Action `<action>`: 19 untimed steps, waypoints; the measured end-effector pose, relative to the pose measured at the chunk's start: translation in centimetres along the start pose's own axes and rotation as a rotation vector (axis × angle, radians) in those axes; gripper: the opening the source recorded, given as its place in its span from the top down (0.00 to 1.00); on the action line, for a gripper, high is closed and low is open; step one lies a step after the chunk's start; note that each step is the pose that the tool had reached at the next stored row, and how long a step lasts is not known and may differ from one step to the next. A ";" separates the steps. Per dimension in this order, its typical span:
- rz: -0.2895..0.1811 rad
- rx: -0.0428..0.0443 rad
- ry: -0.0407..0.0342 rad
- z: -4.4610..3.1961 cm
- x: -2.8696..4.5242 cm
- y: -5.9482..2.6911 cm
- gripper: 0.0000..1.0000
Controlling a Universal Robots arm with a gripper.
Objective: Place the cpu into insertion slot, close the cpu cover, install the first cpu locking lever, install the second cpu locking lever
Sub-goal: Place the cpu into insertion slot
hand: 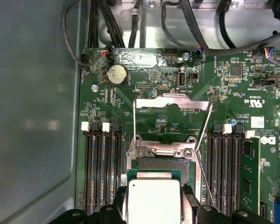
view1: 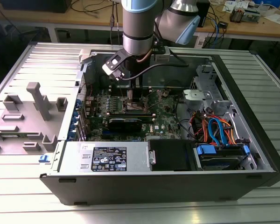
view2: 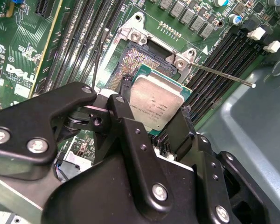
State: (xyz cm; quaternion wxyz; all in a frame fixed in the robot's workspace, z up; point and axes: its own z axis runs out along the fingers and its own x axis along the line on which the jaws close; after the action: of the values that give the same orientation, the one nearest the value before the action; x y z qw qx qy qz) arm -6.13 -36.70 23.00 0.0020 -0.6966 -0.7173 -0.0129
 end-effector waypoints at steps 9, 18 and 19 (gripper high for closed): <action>0.001 0.0005 -0.0089 0.84 -0.02 -0.01 0.45; 0.025 0.0003 -0.0151 1.45 -0.12 0.02 0.45; 0.025 0.0003 -0.0151 1.50 -0.14 0.02 0.45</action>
State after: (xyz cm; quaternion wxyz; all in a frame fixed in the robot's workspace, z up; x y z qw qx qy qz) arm -6.08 -36.80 21.50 -0.0032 -0.7055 -0.7087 -0.0076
